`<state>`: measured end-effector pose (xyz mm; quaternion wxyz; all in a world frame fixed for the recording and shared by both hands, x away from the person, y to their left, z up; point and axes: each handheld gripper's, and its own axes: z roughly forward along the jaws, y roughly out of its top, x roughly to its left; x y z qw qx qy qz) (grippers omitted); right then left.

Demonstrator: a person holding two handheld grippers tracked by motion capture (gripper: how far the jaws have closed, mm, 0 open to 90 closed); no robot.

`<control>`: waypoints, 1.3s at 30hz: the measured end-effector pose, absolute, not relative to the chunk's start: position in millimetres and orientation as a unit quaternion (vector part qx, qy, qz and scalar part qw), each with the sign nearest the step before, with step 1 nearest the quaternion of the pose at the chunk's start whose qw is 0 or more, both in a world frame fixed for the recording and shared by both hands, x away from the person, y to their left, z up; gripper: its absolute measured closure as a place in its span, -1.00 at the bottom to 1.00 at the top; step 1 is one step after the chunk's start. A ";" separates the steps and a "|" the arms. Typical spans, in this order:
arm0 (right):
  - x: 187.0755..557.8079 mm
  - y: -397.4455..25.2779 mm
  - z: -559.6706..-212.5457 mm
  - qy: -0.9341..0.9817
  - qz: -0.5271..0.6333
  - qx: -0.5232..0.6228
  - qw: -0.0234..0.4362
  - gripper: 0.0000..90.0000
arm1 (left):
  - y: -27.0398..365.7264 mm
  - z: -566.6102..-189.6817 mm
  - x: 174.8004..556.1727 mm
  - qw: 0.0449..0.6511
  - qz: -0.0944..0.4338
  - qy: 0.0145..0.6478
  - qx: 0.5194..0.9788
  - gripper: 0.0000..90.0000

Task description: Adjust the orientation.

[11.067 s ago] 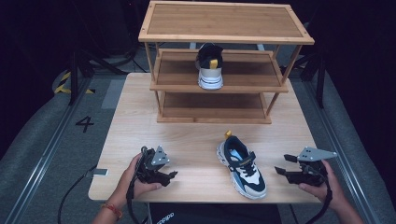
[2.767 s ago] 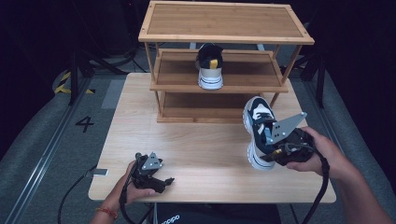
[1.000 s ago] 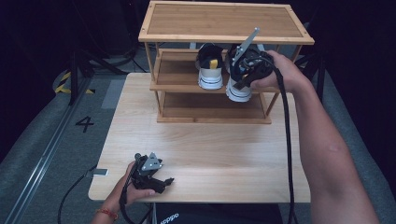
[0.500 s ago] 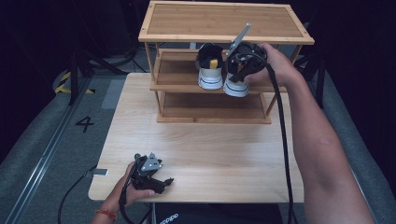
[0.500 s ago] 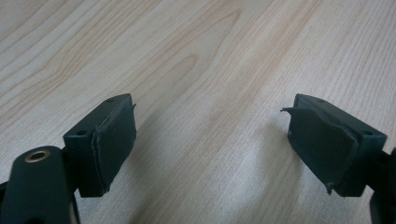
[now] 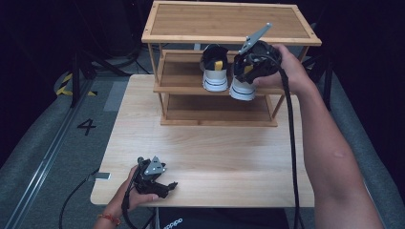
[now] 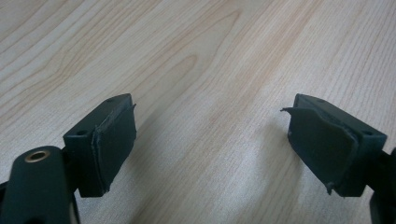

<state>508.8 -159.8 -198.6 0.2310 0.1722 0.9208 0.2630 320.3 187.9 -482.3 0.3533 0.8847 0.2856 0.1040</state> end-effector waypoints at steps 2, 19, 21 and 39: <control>503.9 -164.7 -200.3 0.917 0.273 0.173 0.234 0.00 | 187.8 -482.3 320.2 0.353 0.104 0.286 0.885 -0.65; 465.7 -198.7 -247.5 0.827 0.394 0.291 0.274 -0.49 | 187.7 -482.3 320.1 0.353 0.105 0.287 0.884 -0.65; 469.6 -198.5 -254.9 0.825 0.393 0.307 0.268 -0.50 | 187.6 -482.3 320.0 0.353 0.105 0.287 0.884 -0.65; 497.8 -198.0 -279.7 0.829 0.385 0.346 0.213 -0.84 | 187.8 -482.0 320.0 0.352 0.104 0.286 0.885 -0.65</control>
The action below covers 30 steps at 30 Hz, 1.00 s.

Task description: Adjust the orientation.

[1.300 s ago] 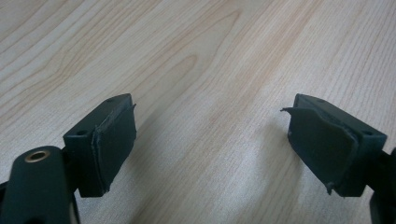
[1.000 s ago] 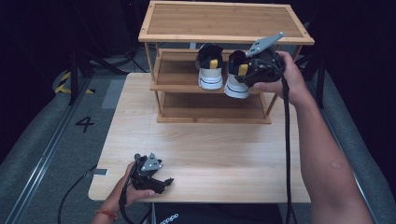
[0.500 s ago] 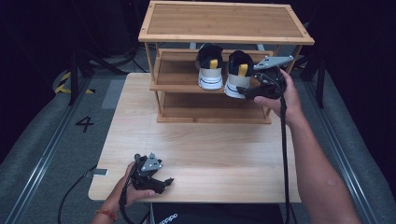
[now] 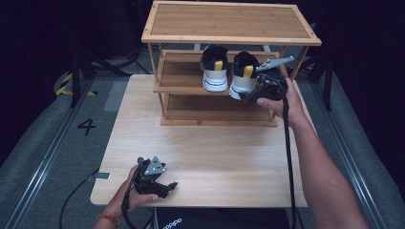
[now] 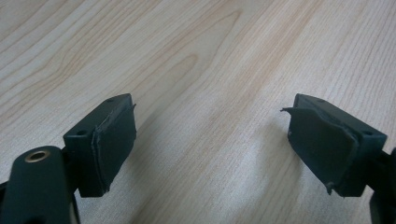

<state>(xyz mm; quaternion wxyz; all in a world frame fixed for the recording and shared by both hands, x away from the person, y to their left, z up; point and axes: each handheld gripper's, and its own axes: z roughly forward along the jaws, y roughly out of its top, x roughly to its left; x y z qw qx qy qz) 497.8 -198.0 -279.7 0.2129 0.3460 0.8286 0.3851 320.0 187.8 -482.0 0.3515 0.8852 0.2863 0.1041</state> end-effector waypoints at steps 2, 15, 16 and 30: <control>500.4 -198.8 -280.4 0.827 0.389 0.348 0.209 -0.82 | 187.8 -482.1 319.9 0.352 0.105 0.286 0.885 -0.65; 520.1 -204.7 -281.5 0.822 0.401 0.338 0.220 -0.39 | 187.7 -482.4 319.9 0.354 0.105 0.287 0.884 -0.65; 521.2 -203.7 -282.0 0.822 0.400 0.338 0.224 -0.38 | 187.7 -482.4 319.9 0.354 0.105 0.287 0.884 -0.65; 519.1 -203.6 -285.0 0.827 0.390 0.327 0.240 -0.36 | 188.2 -482.3 320.4 0.353 0.104 0.283 0.886 -0.65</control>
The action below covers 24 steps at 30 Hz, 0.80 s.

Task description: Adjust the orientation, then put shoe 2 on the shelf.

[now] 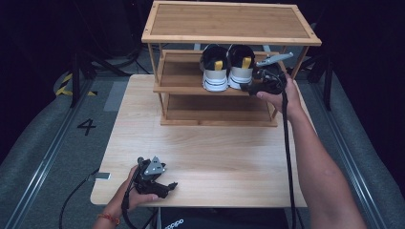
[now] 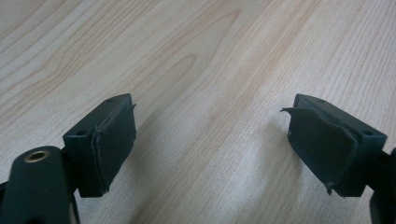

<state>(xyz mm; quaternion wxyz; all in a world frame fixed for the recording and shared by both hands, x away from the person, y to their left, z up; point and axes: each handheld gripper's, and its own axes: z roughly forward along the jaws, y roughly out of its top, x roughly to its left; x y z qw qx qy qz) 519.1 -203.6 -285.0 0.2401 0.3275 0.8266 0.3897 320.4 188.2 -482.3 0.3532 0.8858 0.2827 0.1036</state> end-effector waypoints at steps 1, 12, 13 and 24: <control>516.6 -204.4 -284.8 0.827 0.387 0.325 0.246 -0.37 | 187.9 -482.4 320.3 0.354 0.103 0.283 0.885 -0.65; 471.9 -213.5 -281.9 0.850 0.363 0.278 0.262 -0.43 | 186.8 -482.5 319.8 0.352 0.102 0.286 0.885 -0.65; 466.8 -214.4 -282.4 0.852 0.361 0.274 0.262 -0.43 | 186.8 -482.4 319.8 0.352 0.103 0.286 0.885 -0.65; 430.5 -238.1 -307.9 0.864 0.339 0.266 0.260 -0.44 | 187.0 -482.4 320.5 0.352 0.103 0.283 0.886 -0.65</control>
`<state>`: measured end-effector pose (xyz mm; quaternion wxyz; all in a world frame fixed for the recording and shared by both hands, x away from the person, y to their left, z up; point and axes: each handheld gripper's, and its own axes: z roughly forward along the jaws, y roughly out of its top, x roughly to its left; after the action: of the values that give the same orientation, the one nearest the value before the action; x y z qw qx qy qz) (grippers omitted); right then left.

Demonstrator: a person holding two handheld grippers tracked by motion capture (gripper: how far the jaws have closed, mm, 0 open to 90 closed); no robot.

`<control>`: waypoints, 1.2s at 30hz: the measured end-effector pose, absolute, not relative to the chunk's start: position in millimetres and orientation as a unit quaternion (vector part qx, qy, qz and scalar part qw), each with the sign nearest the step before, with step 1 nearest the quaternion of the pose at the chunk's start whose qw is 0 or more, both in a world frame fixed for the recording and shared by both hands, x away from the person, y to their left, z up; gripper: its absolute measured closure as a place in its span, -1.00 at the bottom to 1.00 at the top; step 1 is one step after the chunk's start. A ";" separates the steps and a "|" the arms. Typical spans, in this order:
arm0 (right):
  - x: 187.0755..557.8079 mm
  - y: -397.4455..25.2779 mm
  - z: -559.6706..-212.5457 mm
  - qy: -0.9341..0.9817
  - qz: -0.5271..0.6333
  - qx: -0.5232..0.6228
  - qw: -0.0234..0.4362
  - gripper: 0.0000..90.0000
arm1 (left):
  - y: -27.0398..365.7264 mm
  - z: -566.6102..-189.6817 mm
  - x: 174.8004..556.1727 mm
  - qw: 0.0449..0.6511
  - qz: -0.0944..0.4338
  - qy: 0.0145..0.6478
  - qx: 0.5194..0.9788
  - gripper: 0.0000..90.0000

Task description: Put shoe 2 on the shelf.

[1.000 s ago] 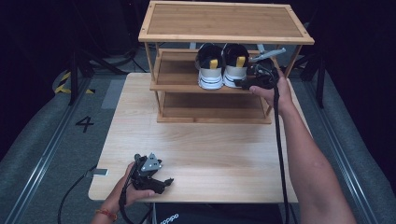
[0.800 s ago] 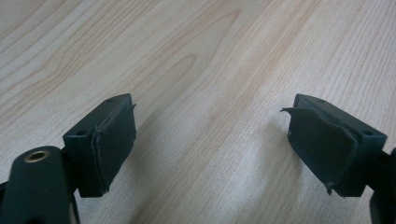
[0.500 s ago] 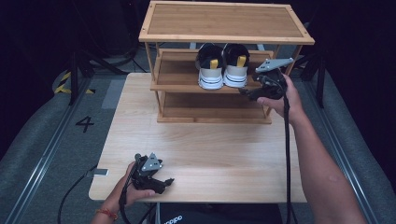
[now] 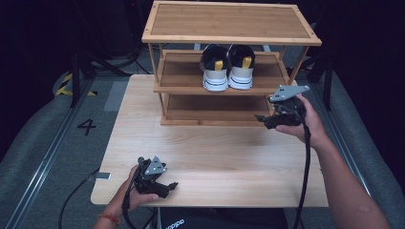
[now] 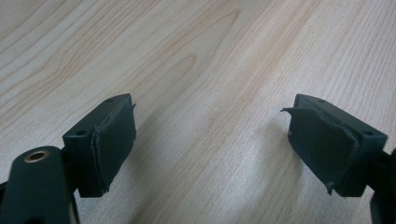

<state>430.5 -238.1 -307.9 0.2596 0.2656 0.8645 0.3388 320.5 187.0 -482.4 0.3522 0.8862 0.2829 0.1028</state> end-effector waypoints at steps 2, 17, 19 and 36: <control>423.9 -245.0 -316.0 0.862 0.342 0.275 0.255 -0.44 | 187.0 -482.4 320.5 0.352 0.103 0.283 0.886 -0.65; 384.0 -295.2 -361.5 0.865 0.310 0.287 0.271 -0.44 | 186.9 -482.4 320.8 0.352 0.103 0.283 0.886 -0.65; 379.7 -299.9 -367.4 0.866 0.307 0.286 0.271 -0.44 | 186.9 -482.4 320.9 0.352 0.103 0.283 0.886 -0.65; 341.5 -361.6 -439.3 0.858 0.317 0.336 0.225 -0.45 | 186.8 -482.5 320.7 0.353 0.104 0.284 0.885 -0.65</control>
<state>341.5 -361.6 -439.3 0.2252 0.3356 0.8580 0.3169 320.7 186.8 -482.5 0.3526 0.8854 0.2841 0.1045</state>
